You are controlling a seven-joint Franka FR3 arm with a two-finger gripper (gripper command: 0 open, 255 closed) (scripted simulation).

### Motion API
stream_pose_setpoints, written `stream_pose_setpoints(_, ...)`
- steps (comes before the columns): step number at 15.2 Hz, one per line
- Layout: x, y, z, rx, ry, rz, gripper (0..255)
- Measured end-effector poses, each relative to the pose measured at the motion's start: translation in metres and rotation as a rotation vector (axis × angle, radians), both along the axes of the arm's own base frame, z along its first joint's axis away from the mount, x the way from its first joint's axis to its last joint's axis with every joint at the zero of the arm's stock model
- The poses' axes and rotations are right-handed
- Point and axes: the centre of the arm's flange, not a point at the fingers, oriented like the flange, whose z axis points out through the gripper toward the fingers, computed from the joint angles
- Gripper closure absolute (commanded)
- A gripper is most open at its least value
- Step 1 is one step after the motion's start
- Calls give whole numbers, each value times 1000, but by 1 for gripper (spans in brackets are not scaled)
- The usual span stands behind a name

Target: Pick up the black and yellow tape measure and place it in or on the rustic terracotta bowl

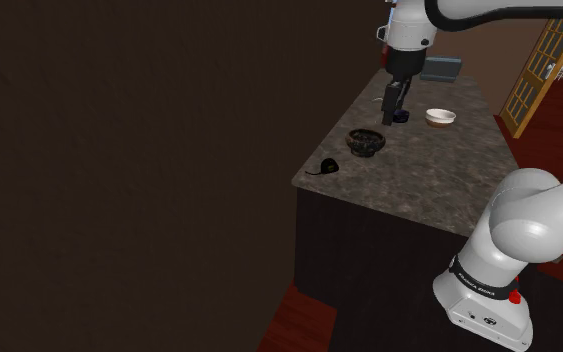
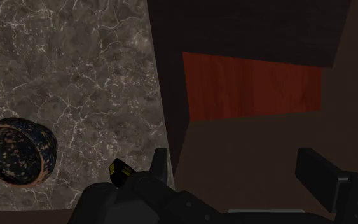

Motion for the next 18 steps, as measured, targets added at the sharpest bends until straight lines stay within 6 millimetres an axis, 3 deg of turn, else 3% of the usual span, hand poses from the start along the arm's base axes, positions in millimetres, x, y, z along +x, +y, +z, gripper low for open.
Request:
stream_pose_setpoints(4,16,-14,-16,-4,18,38,0)
stream_pose_setpoints(13,97,-65,-93,-25,91,207,0)
stream_pose_setpoints(18,142,-84,-138,-37,133,303,0)
